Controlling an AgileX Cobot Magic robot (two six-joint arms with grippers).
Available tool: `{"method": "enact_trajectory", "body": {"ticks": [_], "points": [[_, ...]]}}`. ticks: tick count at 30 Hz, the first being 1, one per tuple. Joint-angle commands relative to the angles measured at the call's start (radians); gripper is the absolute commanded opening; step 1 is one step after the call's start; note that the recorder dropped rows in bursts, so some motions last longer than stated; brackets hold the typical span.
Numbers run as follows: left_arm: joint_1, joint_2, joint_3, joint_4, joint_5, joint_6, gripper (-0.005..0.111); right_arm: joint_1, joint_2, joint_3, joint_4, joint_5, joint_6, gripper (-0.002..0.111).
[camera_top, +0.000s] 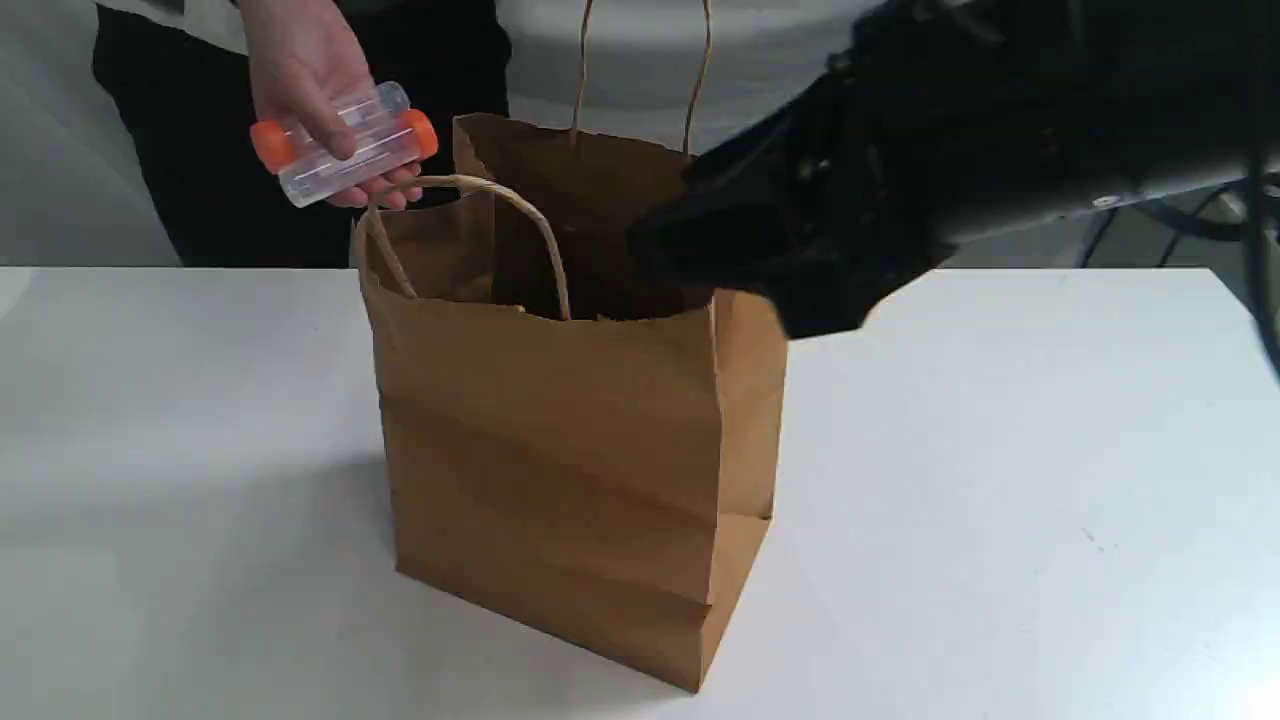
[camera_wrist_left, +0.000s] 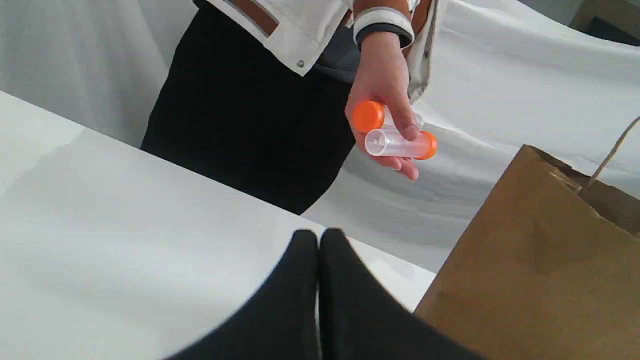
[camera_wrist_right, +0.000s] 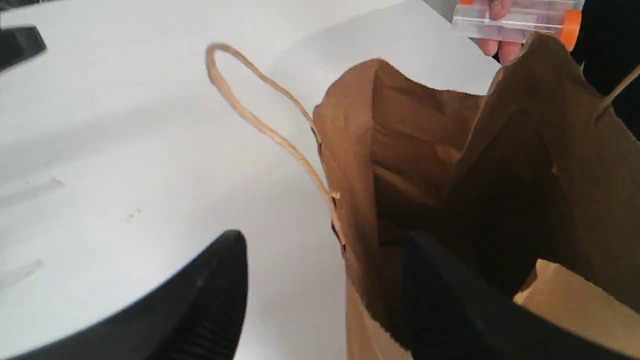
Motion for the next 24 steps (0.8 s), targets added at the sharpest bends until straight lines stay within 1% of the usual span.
{"method": "enact_trajectory", "body": {"ticks": [1, 5, 10, 16, 17, 19, 20, 21, 22, 24], "points": [[-0.004, -0.005, 0.004, -0.006, -0.006, -0.006, 0.000, 0.053, 0.031, -0.002, -0.029, -0.099, -0.017, 0.048], [-0.004, -0.005, 0.004, -0.006, -0.006, -0.006, 0.000, 0.098, 0.059, -0.002, -0.031, -0.117, -0.036, 0.048], [-0.004, -0.005, 0.004, -0.006, -0.006, -0.006, 0.000, 0.143, 0.089, -0.005, -0.031, -0.275, -0.049, 0.048], [-0.004, -0.005, 0.004, -0.006, -0.006, -0.006, 0.000, 0.156, 0.134, -0.030, -0.027, -0.269, -0.049, 0.047], [-0.004, -0.005, 0.004, -0.006, -0.006, -0.006, 0.000, 0.161, 0.139, -0.030, -0.027, -0.271, -0.049, 0.045], [-0.004, -0.005, 0.004, -0.006, -0.006, -0.006, 0.000, 0.163, 0.146, -0.030, -0.027, -0.265, -0.049, 0.031], [-0.004, -0.005, 0.004, -0.006, -0.006, -0.006, 0.000, 0.163, 0.146, -0.030, -0.027, -0.262, -0.049, 0.022], [-0.004, -0.005, 0.004, -0.006, -0.006, -0.006, 0.000, 0.163, 0.146, -0.030, -0.027, -0.262, -0.049, 0.010], [-0.004, -0.005, 0.004, -0.006, -0.006, -0.006, 0.000, 0.163, 0.146, -0.030, -0.027, -0.262, -0.049, 0.000], [-0.004, -0.005, 0.004, -0.006, -0.005, -0.006, 0.000, 0.163, 0.146, -0.030, -0.029, -0.262, -0.049, 0.000]]}}
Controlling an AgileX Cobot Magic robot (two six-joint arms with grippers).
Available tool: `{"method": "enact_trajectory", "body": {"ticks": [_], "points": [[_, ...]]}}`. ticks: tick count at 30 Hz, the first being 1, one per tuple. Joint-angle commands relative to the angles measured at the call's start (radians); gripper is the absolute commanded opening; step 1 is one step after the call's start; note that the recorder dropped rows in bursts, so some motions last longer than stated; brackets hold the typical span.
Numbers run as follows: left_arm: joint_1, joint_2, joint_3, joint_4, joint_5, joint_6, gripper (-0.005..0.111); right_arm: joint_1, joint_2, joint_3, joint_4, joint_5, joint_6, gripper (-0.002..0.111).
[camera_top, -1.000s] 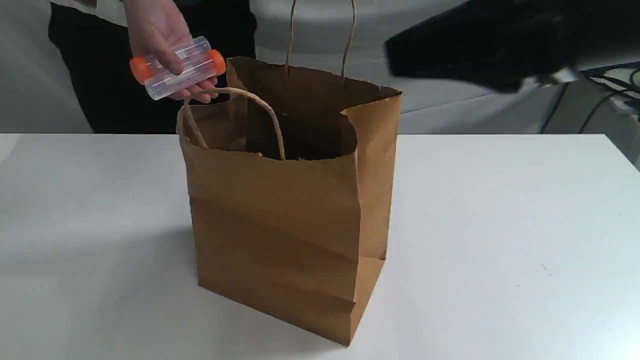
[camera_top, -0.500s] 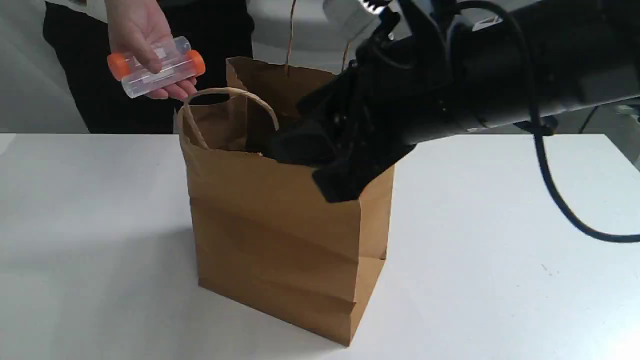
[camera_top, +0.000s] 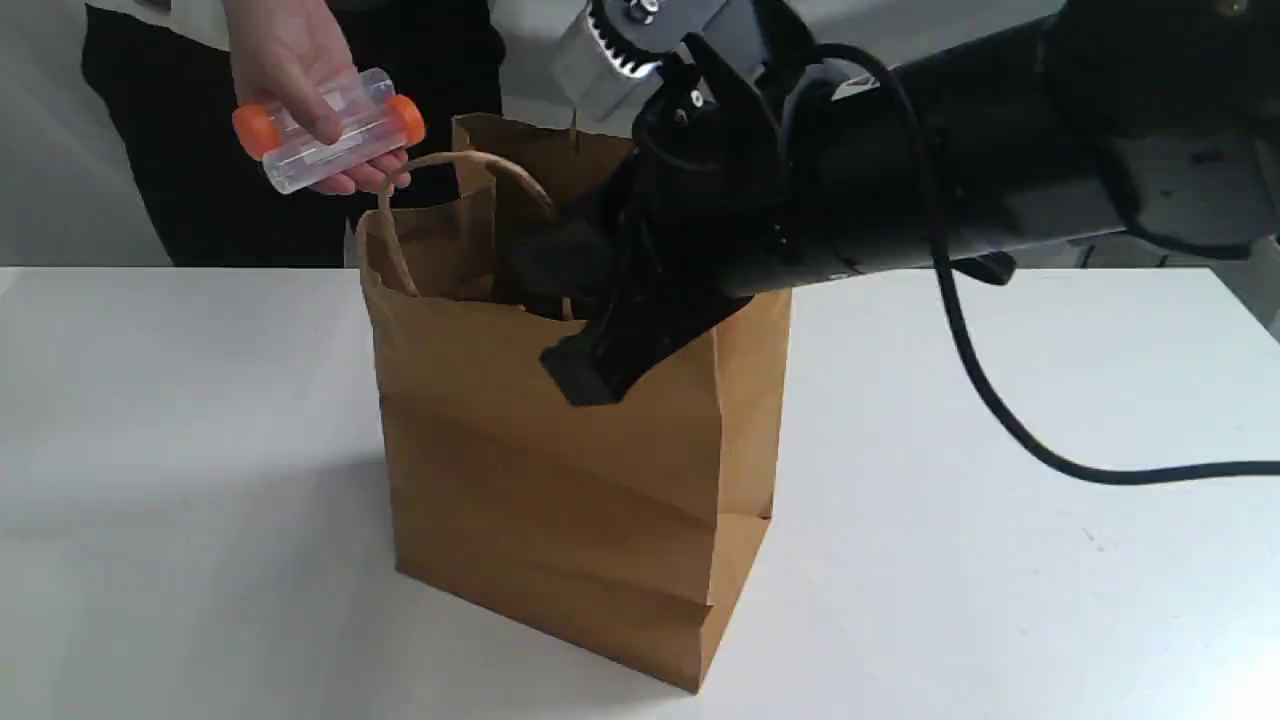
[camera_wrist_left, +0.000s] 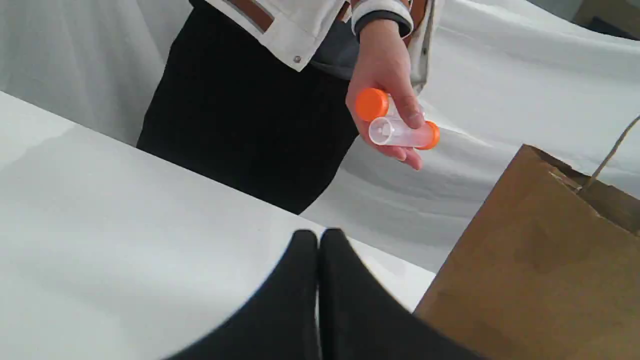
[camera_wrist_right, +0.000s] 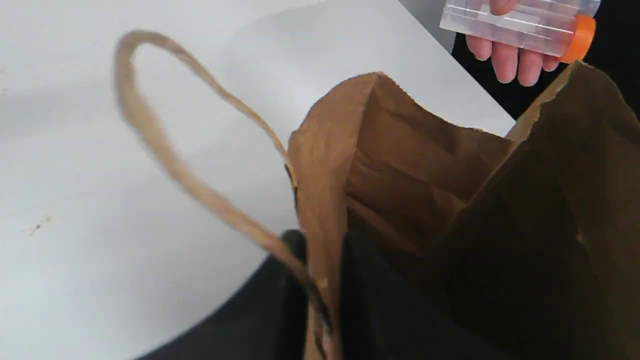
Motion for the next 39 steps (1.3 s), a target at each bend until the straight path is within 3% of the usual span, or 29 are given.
{"method": "enact_trajectory", "body": {"ticks": [1, 5, 9, 14, 18, 23, 30, 34, 39], "points": [[-0.004, -0.005, 0.004, -0.006, 0.014, -0.006, 0.000, 0.003, -0.001, -0.008, -0.004, -0.003, -0.005, 0.000], [-0.004, 0.029, -0.089, -0.006, 0.097, -0.031, 0.000, 0.003, -0.001, -0.008, -0.006, -0.003, -0.004, 0.000], [-0.004, 0.169, -0.281, 0.003, 0.162, -0.033, 0.000, 0.003, -0.001, -0.008, -0.006, 0.017, -0.004, 0.000], [-0.004, 0.477, -0.529, 0.100, 0.313, -0.033, 0.000, 0.003, -0.001, -0.008, -0.008, 0.081, -0.002, 0.000], [-0.004, 0.766, -0.798, 0.214, 0.505, 0.014, 0.000, 0.003, -0.001, -0.008, -0.059, 0.108, 0.008, 0.000], [-0.004, 1.046, -1.110, 0.214, 0.720, 0.184, 0.000, 0.003, -0.001, -0.008, -0.063, 0.115, 0.008, 0.000], [-0.004, 1.428, -1.497, 0.192, 1.062, 0.187, 0.001, 0.003, -0.001, -0.008, -0.061, 0.128, 0.058, 0.000], [-0.004, 1.581, -1.632, 0.174, 1.090, 0.187, 0.008, 0.003, -0.001, -0.008, -0.061, 0.130, 0.076, 0.000], [-0.050, 1.718, -1.713, 0.161, 1.090, 0.177, 0.039, 0.003, -0.001, -0.008, -0.063, 0.130, 0.112, 0.000]]}}
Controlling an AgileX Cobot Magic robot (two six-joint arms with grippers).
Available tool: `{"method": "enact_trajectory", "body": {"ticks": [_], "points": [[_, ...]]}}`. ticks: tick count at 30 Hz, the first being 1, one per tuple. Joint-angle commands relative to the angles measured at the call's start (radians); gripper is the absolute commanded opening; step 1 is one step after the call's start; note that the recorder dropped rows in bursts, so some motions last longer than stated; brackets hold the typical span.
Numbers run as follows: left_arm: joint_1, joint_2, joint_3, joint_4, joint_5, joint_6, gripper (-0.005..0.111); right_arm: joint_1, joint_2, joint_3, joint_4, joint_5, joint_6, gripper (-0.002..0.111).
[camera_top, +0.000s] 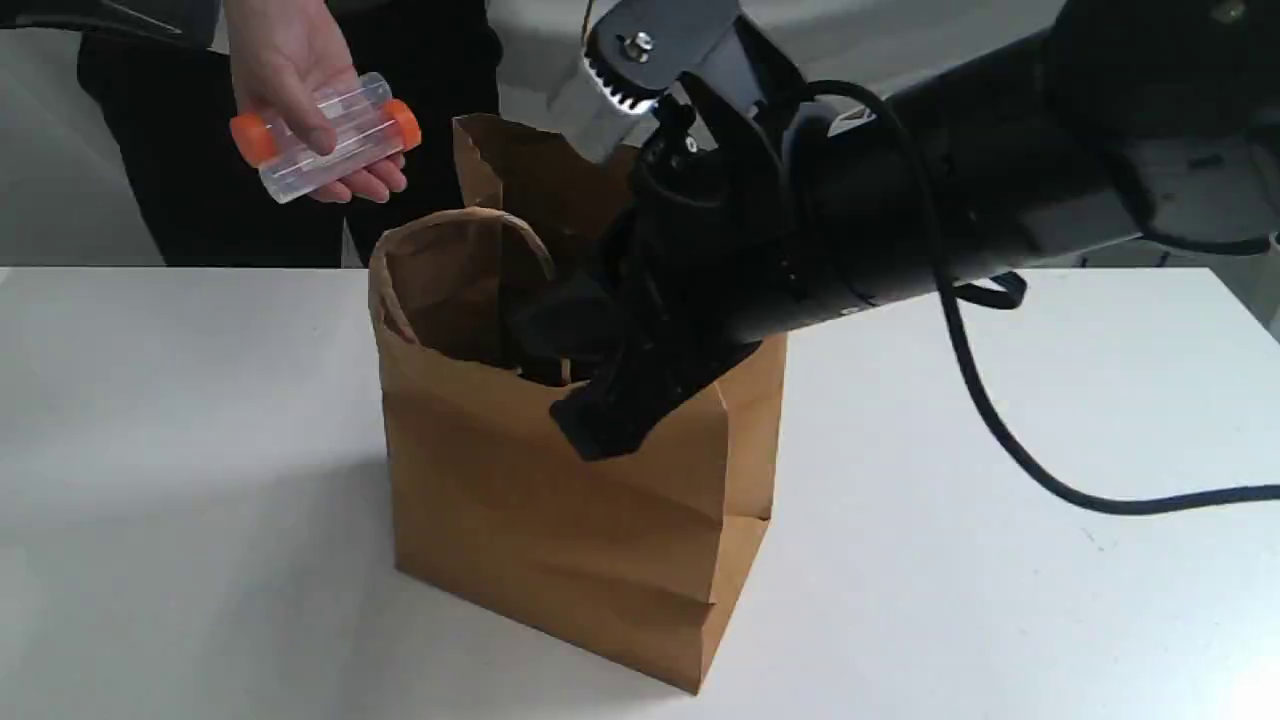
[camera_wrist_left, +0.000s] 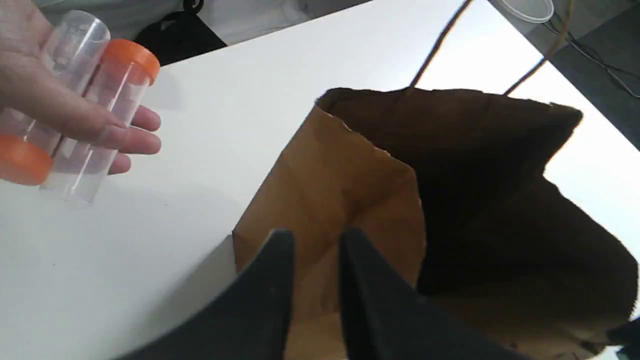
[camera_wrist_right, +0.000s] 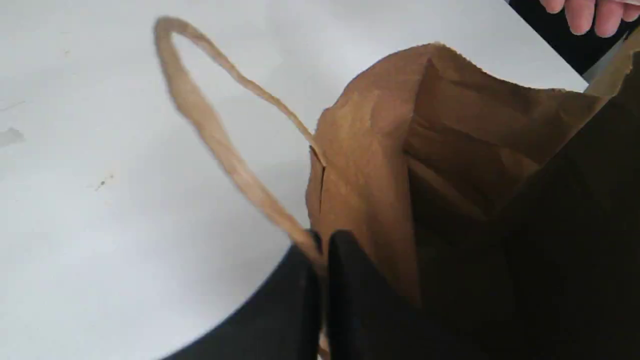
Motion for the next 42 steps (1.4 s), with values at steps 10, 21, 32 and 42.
{"method": "enact_trajectory", "body": {"ticks": [10, 21, 32, 42], "points": [[-0.208, 0.179, -0.113, 0.135, -0.090, 0.002, 0.056, 0.003, -0.001, -0.006, -0.010, 0.018, 0.067, 0.000], [-0.224, 0.269, -0.253, 0.072, -0.105, 0.191, 0.052, 0.003, -0.001, -0.006, -0.010, 0.018, 0.104, 0.000], [-0.226, 0.363, -0.277, 0.018, -0.101, 0.281, 0.052, 0.003, -0.001, -0.006, -0.010, 0.024, 0.124, 0.000], [-0.299, 0.389, -0.277, 0.080, -0.208, 0.349, 0.052, 0.003, -0.001, -0.006, -0.008, 0.032, 0.137, 0.000]]}}
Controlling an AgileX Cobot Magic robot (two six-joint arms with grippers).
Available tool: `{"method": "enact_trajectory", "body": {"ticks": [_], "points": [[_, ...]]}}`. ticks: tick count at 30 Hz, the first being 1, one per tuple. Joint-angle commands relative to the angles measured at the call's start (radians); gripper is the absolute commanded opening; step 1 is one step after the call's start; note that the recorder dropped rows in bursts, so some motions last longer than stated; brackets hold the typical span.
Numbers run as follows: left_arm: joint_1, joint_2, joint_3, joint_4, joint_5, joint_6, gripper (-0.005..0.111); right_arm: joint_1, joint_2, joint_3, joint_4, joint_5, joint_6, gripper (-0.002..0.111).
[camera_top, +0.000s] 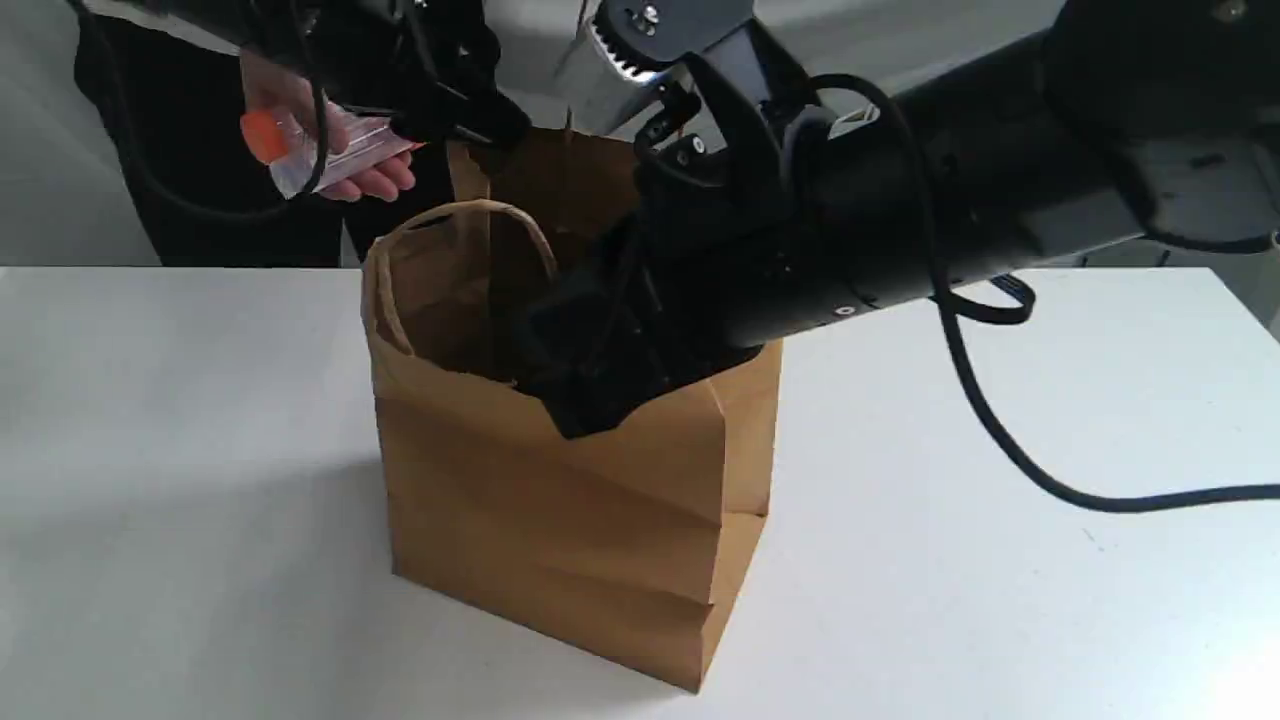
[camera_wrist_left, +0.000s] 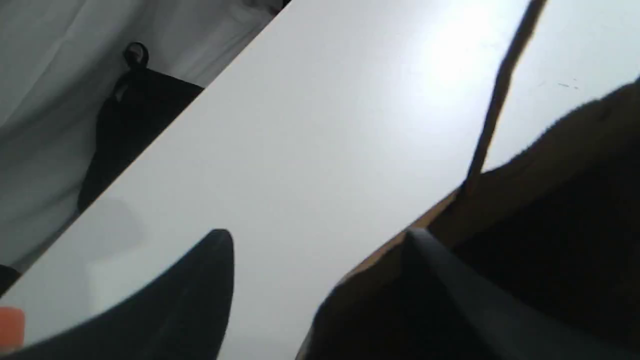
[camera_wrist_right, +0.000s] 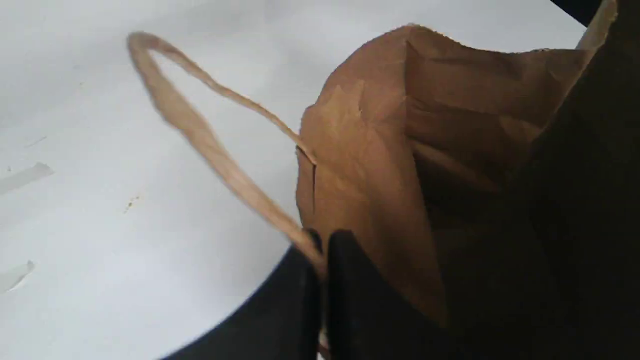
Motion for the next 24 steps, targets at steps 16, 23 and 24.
{"method": "enact_trajectory", "body": {"ticks": [16, 23, 24], "points": [[-0.039, 0.026, -0.005, 0.115, 0.054, -0.015, 0.000, 0.000, -0.003, -0.020, -0.010, 0.039, 0.091, 0.000], [-0.001, 0.026, -0.005, 0.139, 0.079, -0.199, 0.000, 0.000, -0.003, -0.215, -0.110, 0.152, 0.163, 0.000], [0.008, 0.026, -0.005, 0.139, 0.087, -0.224, 0.000, 0.000, -0.003, -0.245, -0.151, 0.157, 0.196, 0.000]]}}
